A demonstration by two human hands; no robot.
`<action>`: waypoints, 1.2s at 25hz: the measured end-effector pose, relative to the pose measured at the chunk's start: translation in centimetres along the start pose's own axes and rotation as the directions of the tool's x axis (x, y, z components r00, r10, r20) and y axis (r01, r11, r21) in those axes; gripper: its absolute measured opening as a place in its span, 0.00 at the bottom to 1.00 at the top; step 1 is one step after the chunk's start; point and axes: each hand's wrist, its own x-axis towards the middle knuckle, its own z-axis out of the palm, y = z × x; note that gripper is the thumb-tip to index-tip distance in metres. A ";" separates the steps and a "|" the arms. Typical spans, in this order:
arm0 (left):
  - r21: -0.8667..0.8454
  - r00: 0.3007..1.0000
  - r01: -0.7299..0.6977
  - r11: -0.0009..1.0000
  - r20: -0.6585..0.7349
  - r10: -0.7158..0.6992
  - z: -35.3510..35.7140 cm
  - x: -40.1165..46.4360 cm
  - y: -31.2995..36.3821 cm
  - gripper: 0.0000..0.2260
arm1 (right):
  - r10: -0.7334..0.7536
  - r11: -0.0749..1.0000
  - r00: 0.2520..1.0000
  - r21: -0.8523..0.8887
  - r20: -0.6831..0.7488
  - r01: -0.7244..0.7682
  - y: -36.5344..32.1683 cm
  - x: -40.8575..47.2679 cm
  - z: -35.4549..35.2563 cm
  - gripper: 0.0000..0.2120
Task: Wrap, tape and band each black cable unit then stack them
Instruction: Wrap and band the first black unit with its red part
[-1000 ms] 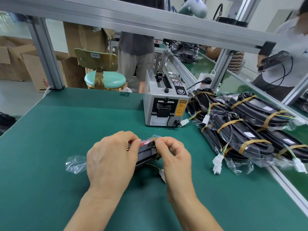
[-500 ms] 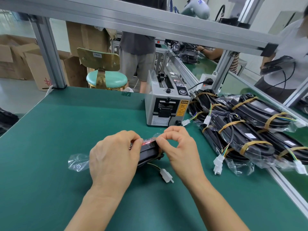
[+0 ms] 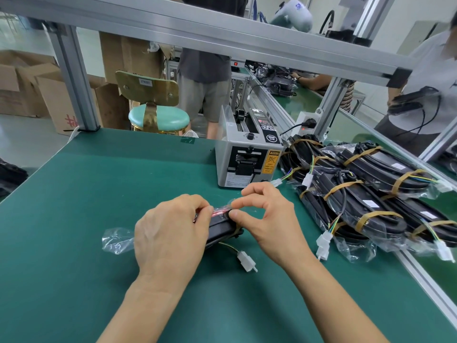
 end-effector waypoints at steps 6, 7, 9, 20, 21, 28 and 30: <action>-0.002 1.000 0.012 1.000 0.011 -0.012 0.0 0.0 -0.2 0.04 | -0.077 0.988 0.990 -0.128 0.121 0.092 -0.2 0.5 -0.3 0.10; -0.004 1.000 0.012 1.000 0.014 -0.012 0.0 0.0 -0.2 0.04 | -0.058 0.996 0.989 -0.055 0.133 0.066 -0.1 0.5 -0.7 0.11; -0.003 1.000 0.011 1.000 0.011 -0.011 0.0 0.1 -0.1 0.04 | -0.028 0.997 0.983 0.070 0.179 0.016 -0.2 0.6 -1.5 0.11; 0.003 1.000 0.003 1.000 -0.001 -0.003 0.0 0.1 -0.1 0.04 | -0.002 0.995 0.948 -0.094 0.317 0.033 -1.4 1.8 -1.0 0.12; 0.005 1.000 0.000 1.000 -0.002 0.000 0.1 0.1 -0.1 0.05 | -0.001 0.995 0.948 -0.097 0.318 0.034 -1.4 1.9 -1.0 0.12; 0.012 1.000 -0.020 1.000 -0.023 0.021 0.1 0.1 -0.3 0.05 | -0.037 0.997 0.904 -0.042 0.427 0.060 -1.8 2.8 -1.4 0.13; 0.009 0.999 -0.030 1.000 -0.036 0.030 0.1 0.0 -0.3 0.05 | -0.041 0.998 0.896 -0.029 0.441 0.059 -1.8 3.1 -1.6 0.13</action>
